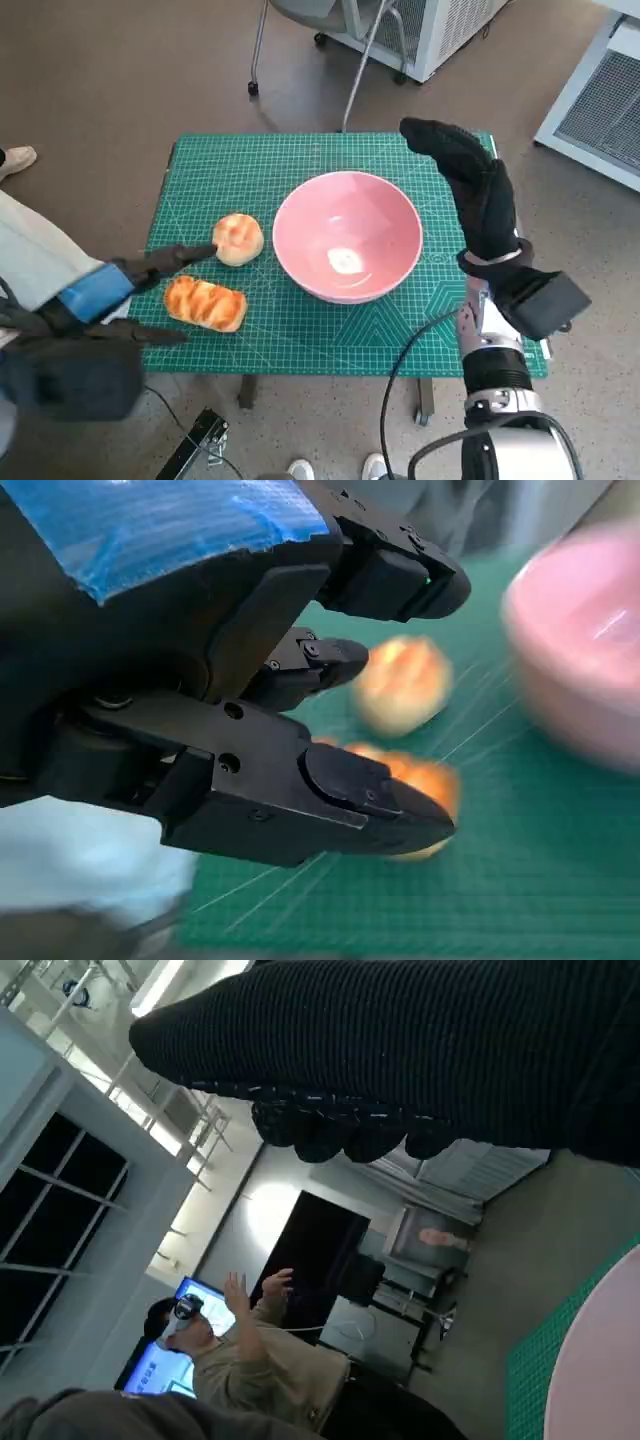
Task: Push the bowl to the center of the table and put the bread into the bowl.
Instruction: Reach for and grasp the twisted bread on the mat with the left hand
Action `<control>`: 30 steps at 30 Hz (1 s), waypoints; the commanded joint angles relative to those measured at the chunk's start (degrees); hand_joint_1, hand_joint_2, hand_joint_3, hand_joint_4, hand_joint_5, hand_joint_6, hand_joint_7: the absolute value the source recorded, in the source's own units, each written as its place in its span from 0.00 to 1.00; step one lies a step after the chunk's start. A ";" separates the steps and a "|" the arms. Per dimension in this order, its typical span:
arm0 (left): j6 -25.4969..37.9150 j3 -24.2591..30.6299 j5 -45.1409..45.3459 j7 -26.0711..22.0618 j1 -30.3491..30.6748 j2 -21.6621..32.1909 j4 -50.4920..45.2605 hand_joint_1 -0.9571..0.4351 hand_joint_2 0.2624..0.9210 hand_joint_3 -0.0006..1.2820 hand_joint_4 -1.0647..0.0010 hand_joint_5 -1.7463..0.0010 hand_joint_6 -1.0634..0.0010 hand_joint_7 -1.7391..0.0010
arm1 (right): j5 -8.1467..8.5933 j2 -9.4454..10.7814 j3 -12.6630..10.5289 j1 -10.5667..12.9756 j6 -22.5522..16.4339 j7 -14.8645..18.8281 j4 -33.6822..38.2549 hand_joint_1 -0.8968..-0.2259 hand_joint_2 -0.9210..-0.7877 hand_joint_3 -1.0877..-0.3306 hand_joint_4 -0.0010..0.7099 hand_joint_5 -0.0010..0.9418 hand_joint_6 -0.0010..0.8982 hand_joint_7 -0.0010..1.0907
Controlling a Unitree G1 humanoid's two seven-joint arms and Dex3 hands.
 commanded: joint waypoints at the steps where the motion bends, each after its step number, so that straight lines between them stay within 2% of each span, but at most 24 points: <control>1: 0.53 -2.35 2.67 -1.01 -1.58 0.59 -1.53 0.86 0.86 0.00 0.88 1.00 0.71 0.99 | 0.01 -0.10 0.33 0.99 1.12 -0.28 0.49 0.49 0.00 0.38 0.50 0.03 0.05 0.78; 13: -4.35 -7.75 7.63 1.30 -4.68 -1.07 4.01 0.83 0.84 0.00 0.83 0.99 0.66 0.99 | 0.16 -0.03 0.37 1.12 1.29 -0.49 0.42 0.50 0.00 0.38 0.50 0.02 0.05 0.78; 30: -7.14 -17.36 16.84 2.93 -11.06 -6.00 16.99 0.82 0.85 0.01 0.80 1.00 0.60 0.99 | 1.27 0.11 0.36 2.02 1.86 0.46 0.02 0.48 0.00 0.38 0.50 0.02 0.05 0.78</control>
